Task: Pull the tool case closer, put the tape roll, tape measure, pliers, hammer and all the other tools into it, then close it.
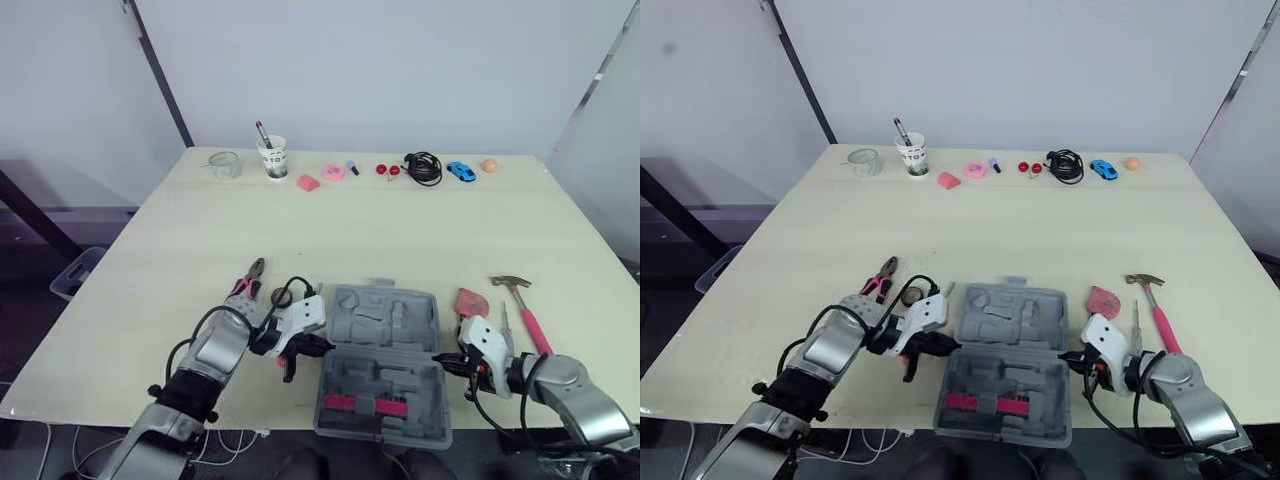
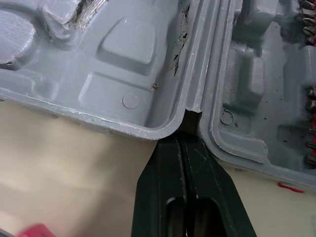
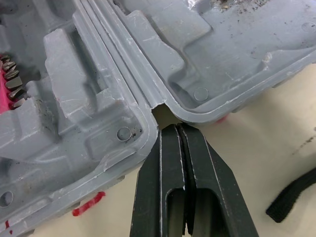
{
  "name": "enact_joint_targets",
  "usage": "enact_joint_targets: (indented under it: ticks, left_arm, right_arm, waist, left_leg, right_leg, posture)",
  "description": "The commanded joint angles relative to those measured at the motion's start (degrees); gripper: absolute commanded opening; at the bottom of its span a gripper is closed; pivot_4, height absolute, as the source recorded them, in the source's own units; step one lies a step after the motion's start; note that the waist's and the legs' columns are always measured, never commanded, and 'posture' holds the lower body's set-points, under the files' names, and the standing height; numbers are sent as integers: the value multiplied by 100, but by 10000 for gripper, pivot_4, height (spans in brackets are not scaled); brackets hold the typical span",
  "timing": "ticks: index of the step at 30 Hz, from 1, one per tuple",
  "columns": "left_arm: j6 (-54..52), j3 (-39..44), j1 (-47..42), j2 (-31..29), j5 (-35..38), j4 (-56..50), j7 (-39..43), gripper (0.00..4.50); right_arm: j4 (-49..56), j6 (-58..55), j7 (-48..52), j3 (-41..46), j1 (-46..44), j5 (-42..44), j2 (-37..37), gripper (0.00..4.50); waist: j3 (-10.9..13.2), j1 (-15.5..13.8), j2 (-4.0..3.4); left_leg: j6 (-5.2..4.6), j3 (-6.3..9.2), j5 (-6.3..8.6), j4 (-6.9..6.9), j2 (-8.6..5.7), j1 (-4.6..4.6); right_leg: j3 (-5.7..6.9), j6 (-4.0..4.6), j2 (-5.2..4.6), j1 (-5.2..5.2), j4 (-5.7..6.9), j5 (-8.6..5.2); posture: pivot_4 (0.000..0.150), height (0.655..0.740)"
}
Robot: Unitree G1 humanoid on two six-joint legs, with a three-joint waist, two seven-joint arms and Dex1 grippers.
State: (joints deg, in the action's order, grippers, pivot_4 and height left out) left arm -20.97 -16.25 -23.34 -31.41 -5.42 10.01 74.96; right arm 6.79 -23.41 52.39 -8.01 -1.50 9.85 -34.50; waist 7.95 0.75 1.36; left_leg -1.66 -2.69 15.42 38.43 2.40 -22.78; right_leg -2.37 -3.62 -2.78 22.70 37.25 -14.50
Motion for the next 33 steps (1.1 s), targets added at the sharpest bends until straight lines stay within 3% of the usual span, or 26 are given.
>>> enact_joint_targets:
  ticks: [1,15,33]
  left_arm:
    - [-127,-120,162,-148,81,-220,-38,329]
    - [-755,-259,586,-438,562,-810,-51,329]
    - [-735,-636,661,-599,591,-1042,-73,329]
  right_arm:
    - [289,90,82,-24,-64,184,70,0]
    - [245,81,175,-108,-73,196,107,0]
    - [537,-301,309,-28,167,417,-166,0]
  waist:
    - [0,1,0]
    - [-1,2,-1]
    - [-2,-15,-4]
  left_leg:
    - [0,0,0,0,0,0]
    - [0,-1,0,0,1,3]
    - [0,-2,0,0,1,3]
  right_leg:
    - [0,0,0,0,0,0]
    - [-1,1,0,0,2,-1]
    - [-2,1,-1,0,1,-1]
  posture:
    - [1500,7400]
    - [1500,7400]
    - [1500,7400]
